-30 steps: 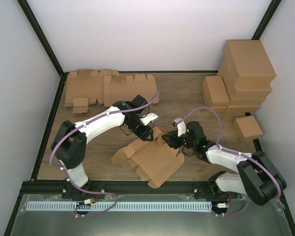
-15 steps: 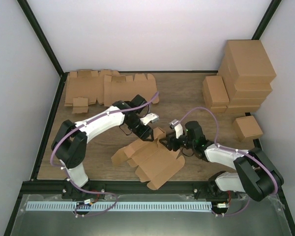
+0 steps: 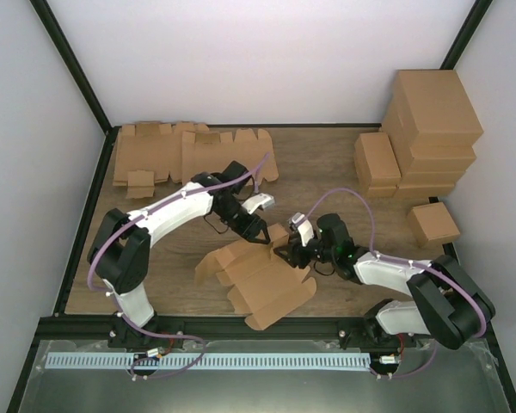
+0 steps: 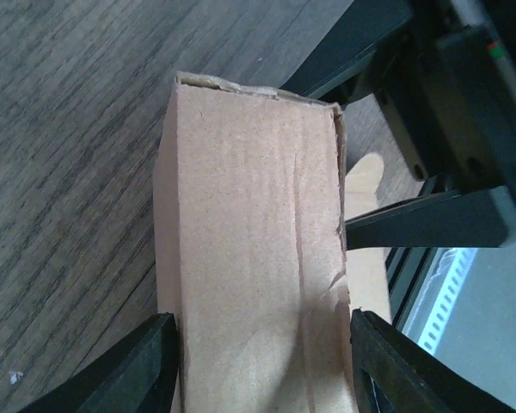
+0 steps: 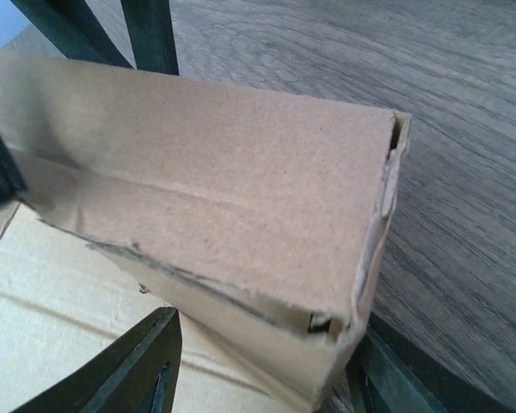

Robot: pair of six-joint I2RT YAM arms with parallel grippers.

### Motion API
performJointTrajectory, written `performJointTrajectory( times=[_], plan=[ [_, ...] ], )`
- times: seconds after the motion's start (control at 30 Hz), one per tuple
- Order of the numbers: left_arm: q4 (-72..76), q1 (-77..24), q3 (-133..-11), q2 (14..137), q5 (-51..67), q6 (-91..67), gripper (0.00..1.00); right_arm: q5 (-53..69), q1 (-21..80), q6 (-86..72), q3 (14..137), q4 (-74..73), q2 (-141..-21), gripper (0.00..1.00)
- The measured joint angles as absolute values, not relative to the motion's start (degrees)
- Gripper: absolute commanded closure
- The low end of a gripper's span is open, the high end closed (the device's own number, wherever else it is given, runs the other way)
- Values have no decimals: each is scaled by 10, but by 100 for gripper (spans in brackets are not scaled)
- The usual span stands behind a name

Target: Fold the paper box

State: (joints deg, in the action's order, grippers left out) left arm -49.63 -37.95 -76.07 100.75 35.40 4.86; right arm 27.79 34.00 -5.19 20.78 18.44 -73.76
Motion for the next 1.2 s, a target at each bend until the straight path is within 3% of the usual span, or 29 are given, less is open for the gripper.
performJointTrajectory(
  times=[0.57, 0.77, 1.2],
  plan=[
    [-446, -368, -726, 1001, 419, 38, 42, 235, 363, -69, 222, 209, -785, 64],
    [-438, -368, -715, 1001, 417, 29, 41, 177, 389, -89, 217, 254, -796, 65],
    [-408, -368, -707, 1004, 417, 2, 41, 12, 446, -119, 178, 359, -811, 85]
  ],
)
